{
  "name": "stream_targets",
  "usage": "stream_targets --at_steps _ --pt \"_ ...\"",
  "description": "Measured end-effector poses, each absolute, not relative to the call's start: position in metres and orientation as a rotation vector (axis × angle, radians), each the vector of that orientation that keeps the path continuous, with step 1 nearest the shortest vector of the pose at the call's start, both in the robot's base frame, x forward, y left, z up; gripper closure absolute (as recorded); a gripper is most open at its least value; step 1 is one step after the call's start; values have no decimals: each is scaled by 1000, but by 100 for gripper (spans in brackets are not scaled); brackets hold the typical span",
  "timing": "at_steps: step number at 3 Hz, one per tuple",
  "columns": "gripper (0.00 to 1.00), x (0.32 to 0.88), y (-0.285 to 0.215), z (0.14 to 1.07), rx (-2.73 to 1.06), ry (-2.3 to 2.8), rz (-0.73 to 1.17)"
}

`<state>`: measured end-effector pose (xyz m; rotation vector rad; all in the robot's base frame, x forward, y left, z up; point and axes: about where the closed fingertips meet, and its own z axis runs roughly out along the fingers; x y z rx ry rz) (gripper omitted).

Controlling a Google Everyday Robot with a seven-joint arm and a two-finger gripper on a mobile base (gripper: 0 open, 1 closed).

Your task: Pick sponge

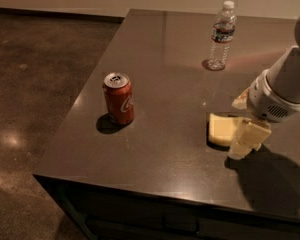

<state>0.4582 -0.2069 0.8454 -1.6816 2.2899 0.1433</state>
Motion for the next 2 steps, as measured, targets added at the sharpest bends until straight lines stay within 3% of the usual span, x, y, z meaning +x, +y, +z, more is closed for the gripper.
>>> stream_targets --at_steps 2 --pt "65 464 -208 850 -1669 2308 171"
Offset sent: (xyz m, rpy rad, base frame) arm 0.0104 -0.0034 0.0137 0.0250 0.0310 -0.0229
